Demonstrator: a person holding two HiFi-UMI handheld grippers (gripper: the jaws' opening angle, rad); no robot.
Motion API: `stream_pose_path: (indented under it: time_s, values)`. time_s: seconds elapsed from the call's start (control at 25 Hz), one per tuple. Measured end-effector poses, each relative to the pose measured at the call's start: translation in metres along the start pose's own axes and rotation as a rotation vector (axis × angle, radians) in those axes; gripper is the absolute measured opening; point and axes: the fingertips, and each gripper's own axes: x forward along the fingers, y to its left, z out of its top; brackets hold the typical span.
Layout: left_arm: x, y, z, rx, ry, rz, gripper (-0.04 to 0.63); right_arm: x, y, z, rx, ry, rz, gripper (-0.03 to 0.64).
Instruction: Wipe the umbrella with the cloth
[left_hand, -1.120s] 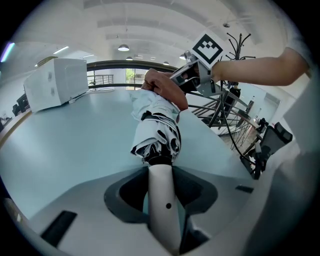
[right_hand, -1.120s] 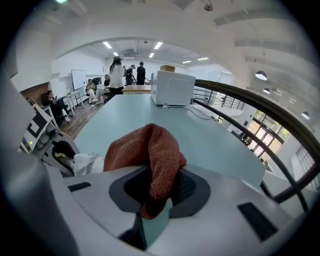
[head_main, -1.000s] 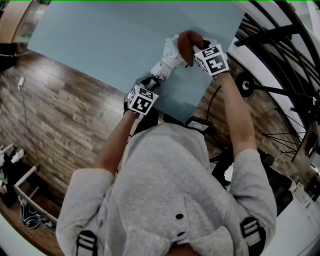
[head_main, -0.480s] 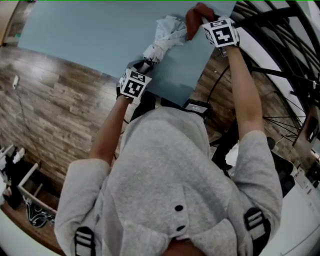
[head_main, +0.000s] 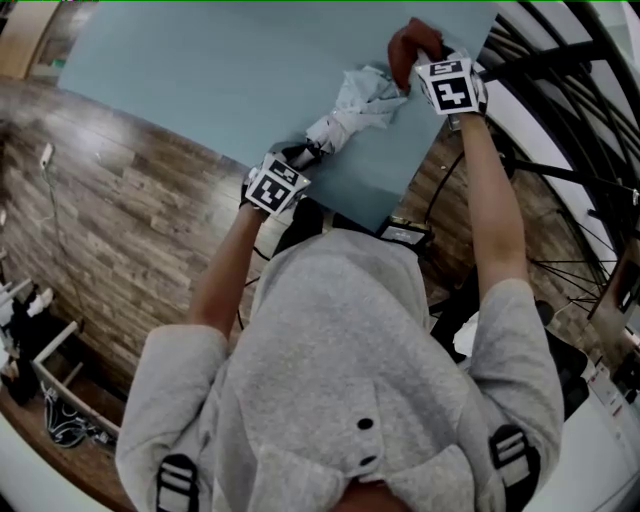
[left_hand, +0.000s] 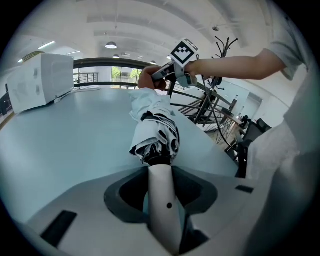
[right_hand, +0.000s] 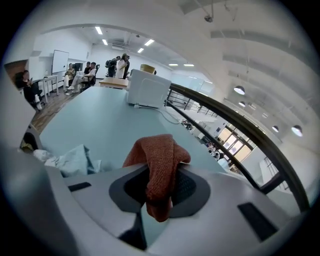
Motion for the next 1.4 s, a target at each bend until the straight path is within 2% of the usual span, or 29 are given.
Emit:
stream_pose_path:
  time_s: [0.12, 0.2, 0.44, 0.52, 0.88, 1.08, 1.2, 1.4]
  values:
    - [-0.001, 0.0, -0.001, 0.022, 0.002, -0.022, 0.155, -0.002, -0.013, 0.012, 0.032, -0.035, -0.06, 0.077]
    - [-0.001, 0.002, -0.002, 0.025, 0.004, -0.018, 0.155, 0.002, -0.004, 0.013, 0.026, -0.026, -0.028, 0.077]
    - [0.0, 0.002, -0.002, 0.024, 0.012, -0.002, 0.155, 0.012, 0.091, -0.007, -0.181, 0.115, 0.304, 0.077]
    - [-0.001, 0.002, -0.003, 0.02, 0.014, -0.003, 0.155, 0.012, 0.112, -0.01, -0.2, 0.142, 0.367, 0.077]
    - [-0.002, 0.002, -0.001, 0.022, 0.024, 0.015, 0.155, 0.01, 0.142, 0.01, -0.161, 0.177, 0.458, 0.077]
    - [-0.002, 0.001, -0.002, 0.015, 0.024, 0.012, 0.155, 0.007, 0.165, 0.009, -0.141, 0.245, 0.49, 0.077]
    - [-0.001, 0.001, -0.001, 0.02, 0.021, 0.017, 0.155, 0.003, 0.183, 0.01, -0.112, 0.284, 0.544, 0.077]
    - [-0.003, 0.004, -0.003, 0.025, 0.022, 0.022, 0.155, 0.001, 0.219, 0.01, -0.14, 0.357, 0.619, 0.077]
